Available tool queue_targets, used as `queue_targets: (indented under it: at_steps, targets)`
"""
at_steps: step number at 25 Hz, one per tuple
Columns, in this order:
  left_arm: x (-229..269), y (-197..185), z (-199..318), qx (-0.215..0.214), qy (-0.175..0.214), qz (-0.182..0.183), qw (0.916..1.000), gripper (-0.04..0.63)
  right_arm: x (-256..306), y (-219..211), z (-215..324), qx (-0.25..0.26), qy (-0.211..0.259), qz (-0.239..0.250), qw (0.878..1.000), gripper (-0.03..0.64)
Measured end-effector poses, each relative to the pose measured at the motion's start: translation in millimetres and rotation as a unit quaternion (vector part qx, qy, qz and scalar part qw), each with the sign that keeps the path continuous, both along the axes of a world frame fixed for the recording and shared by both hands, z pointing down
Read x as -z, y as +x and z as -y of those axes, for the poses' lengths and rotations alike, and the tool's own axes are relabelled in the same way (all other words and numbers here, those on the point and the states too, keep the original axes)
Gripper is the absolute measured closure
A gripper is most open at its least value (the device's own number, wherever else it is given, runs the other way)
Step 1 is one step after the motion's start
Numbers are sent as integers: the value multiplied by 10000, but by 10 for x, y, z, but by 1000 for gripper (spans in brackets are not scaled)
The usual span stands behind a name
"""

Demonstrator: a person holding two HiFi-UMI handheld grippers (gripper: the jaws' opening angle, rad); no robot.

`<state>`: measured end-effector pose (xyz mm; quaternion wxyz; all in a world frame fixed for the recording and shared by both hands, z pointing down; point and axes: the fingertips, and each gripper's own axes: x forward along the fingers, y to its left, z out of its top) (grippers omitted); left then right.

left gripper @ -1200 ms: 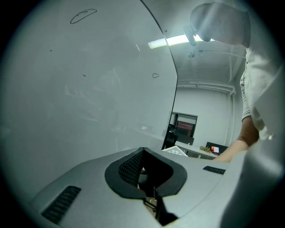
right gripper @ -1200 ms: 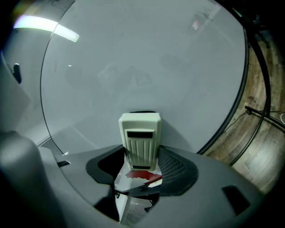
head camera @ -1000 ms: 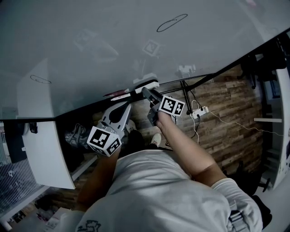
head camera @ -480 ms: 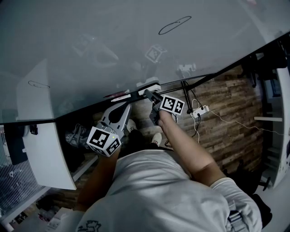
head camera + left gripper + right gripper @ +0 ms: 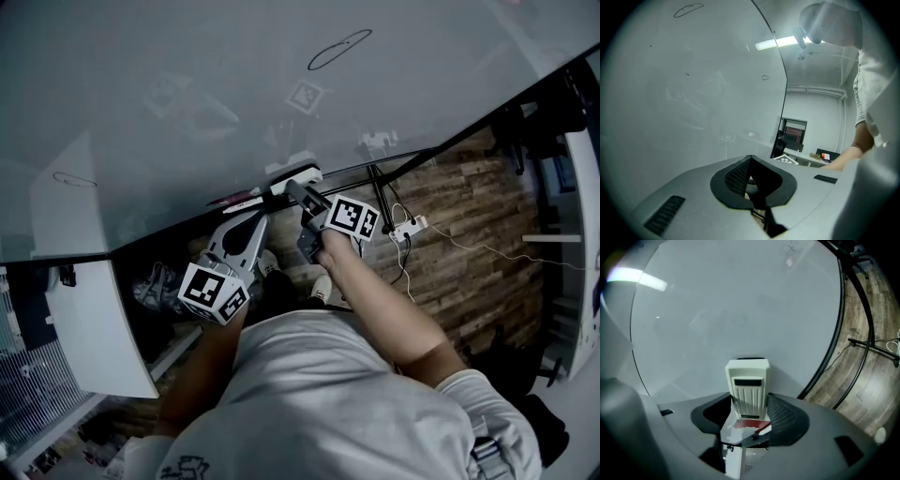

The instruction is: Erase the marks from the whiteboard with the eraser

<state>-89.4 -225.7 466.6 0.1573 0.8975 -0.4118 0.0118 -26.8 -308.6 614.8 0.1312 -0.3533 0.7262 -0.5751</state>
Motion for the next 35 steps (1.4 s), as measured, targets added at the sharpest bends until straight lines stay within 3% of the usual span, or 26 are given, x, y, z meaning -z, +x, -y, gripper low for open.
queue_targets:
  at_steps: [8,13,16,24,35]
  targets:
    - [41,67,-27,39,71,-24,10000,589,926,-153,-44,101,538,823,9951,378]
    - [59,42,-51,118,49,-12,9999,589,1047,-165,-52,206,820,774,9934,377]
    - [76,-4,-55,183,67,18,9998,589,913,-145,-49,218,999,469,9937,377]
    - [-2,-139,-20,312,99,95,9994,589,-157,36,40,145,255,-90,9995,377]
    - [74,-213,7,423,121,172,9989,589,-740,117,52,501,-27,-251,9984,377]
